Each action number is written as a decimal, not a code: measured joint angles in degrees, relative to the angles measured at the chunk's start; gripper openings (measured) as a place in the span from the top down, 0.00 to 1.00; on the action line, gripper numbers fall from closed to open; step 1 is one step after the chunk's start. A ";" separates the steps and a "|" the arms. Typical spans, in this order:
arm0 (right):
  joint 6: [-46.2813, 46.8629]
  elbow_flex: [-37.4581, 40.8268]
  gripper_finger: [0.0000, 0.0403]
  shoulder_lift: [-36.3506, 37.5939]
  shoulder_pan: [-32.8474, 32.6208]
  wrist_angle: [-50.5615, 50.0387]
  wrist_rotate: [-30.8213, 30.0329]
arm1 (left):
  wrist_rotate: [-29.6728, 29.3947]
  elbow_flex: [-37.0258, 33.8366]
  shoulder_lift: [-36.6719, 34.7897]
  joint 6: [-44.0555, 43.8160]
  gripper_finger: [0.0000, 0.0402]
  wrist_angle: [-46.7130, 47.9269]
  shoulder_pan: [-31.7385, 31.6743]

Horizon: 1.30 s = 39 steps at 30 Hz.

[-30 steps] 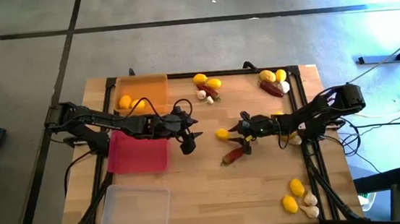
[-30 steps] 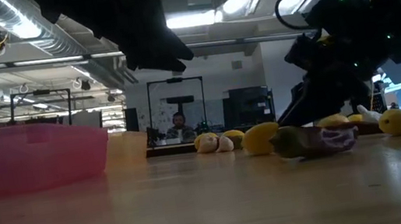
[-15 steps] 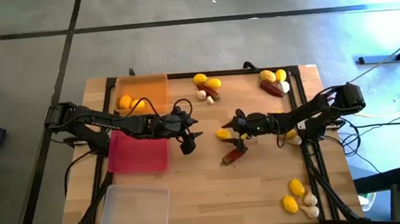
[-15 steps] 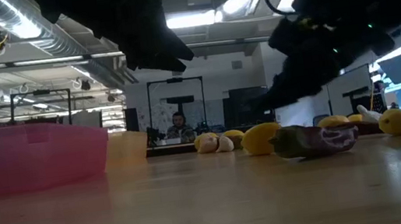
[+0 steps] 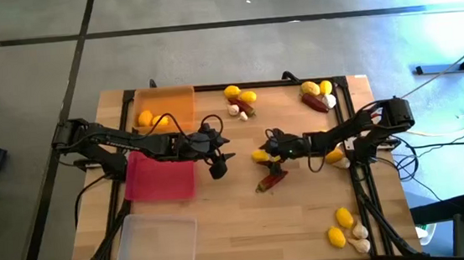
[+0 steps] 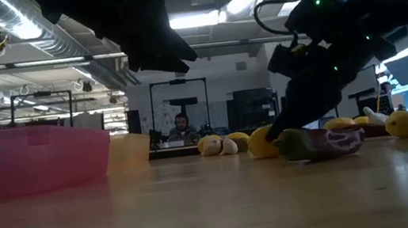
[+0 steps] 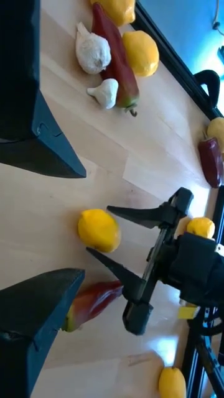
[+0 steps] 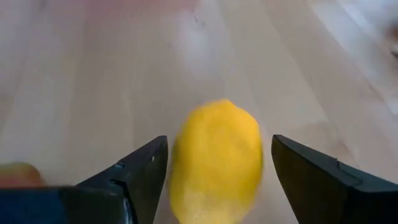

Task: Sort produce into baskets
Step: Put the lemon into the yellow bin

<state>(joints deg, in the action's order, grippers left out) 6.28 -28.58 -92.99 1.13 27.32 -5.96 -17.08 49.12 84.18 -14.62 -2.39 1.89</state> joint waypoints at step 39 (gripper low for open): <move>-9.28 -4.51 0.64 14.25 -0.02 -1.68 1.21 | 0.01 0.00 -0.02 6.65 0.39 -9.51 1.51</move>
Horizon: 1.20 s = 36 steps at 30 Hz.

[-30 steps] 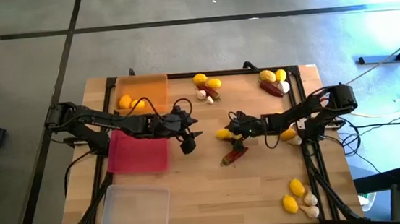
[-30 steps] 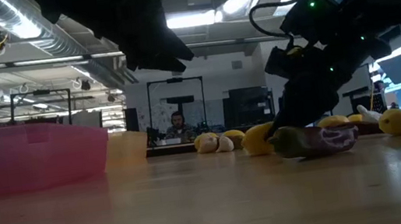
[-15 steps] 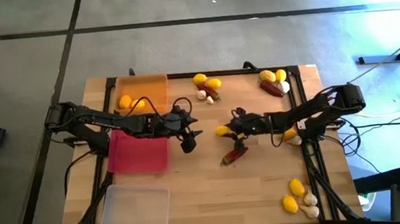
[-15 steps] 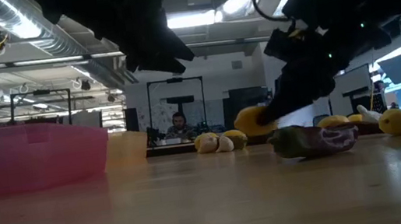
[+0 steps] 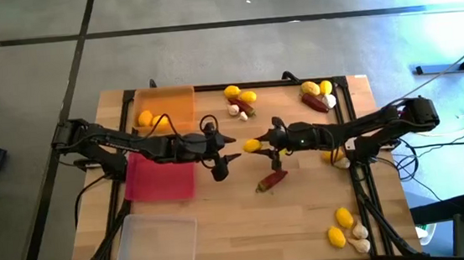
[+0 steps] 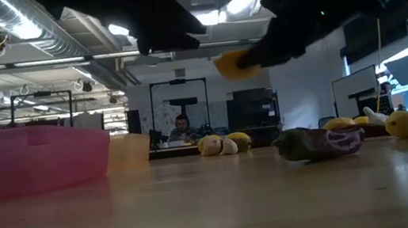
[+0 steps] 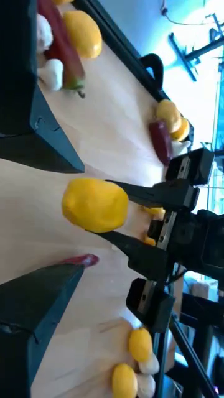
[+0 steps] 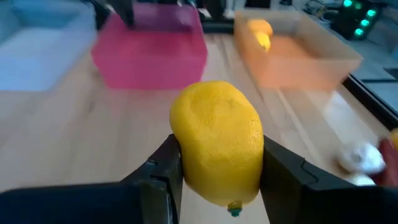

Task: Sort produce into baskets
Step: Put the lemon into the yellow bin

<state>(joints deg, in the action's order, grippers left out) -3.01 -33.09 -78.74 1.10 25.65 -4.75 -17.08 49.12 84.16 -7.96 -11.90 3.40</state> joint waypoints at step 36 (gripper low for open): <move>-0.45 -1.22 0.59 -0.26 0.02 3.43 5.89 | 2.29 0.02 9.14 15.11 0.63 -13.20 -0.15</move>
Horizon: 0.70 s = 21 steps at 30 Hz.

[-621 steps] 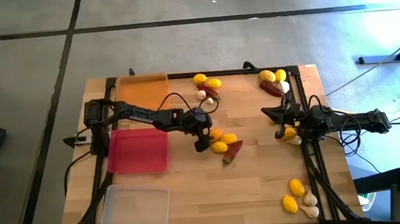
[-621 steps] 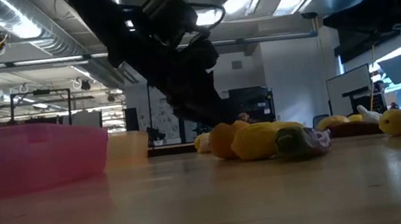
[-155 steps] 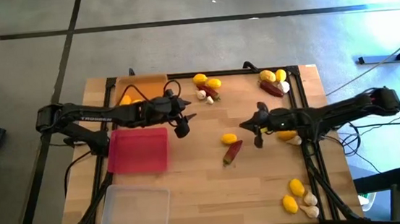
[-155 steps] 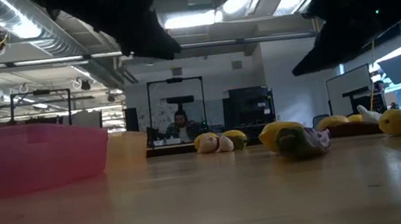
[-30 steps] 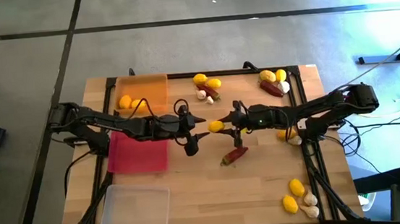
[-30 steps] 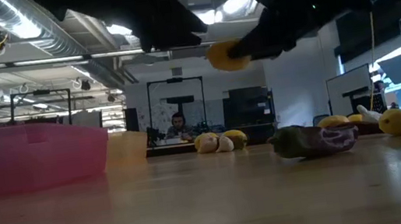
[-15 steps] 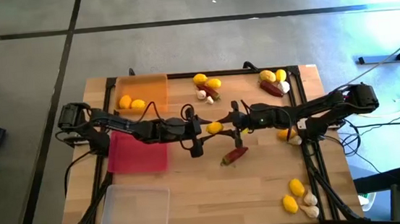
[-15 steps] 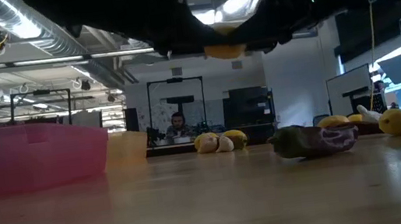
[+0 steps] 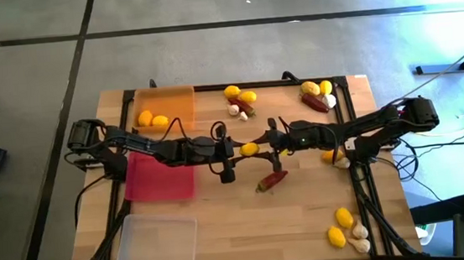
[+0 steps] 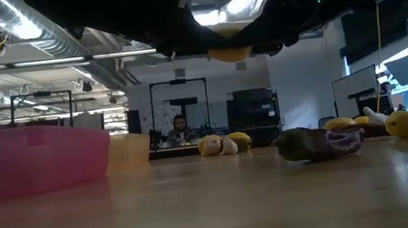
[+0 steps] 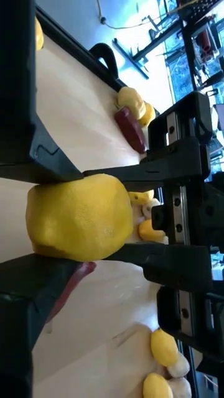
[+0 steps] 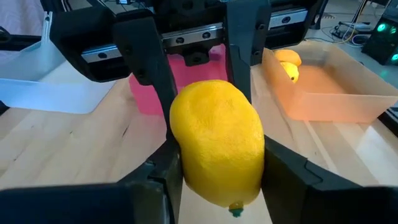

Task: Sort produce into baskets
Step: Put the lemon into the yellow bin

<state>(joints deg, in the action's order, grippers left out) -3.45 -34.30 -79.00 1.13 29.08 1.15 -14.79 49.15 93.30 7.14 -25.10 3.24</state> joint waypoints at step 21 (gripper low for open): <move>6.00 -2.89 0.31 13.07 0.02 -31.96 -8.45 | -13.55 -0.02 -13.34 -3.19 0.61 21.80 -0.37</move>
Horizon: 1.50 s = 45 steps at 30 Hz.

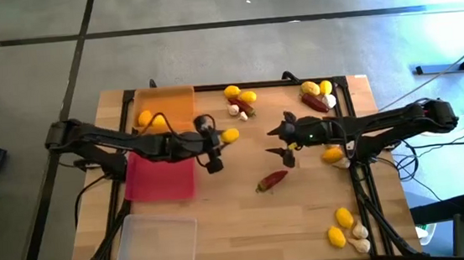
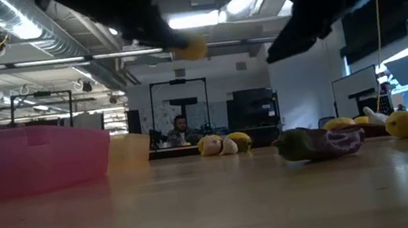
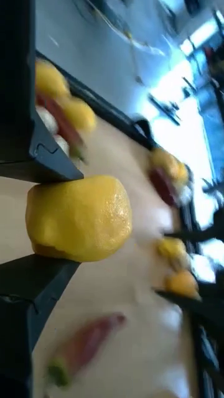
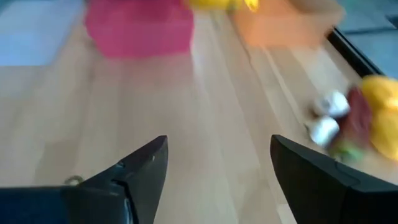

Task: Sort produce into baskets
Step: Put the lemon into the yellow bin

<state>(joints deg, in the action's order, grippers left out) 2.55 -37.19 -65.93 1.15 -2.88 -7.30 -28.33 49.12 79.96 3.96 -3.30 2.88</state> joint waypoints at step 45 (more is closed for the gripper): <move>5.98 3.13 0.31 -1.46 0.00 -1.36 -5.73 | 5.63 0.00 -1.35 -33.21 0.61 47.79 -34.93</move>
<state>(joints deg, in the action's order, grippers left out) 8.54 -34.06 -67.40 1.15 -4.24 -13.04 -22.70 49.12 78.61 -29.25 44.49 -32.05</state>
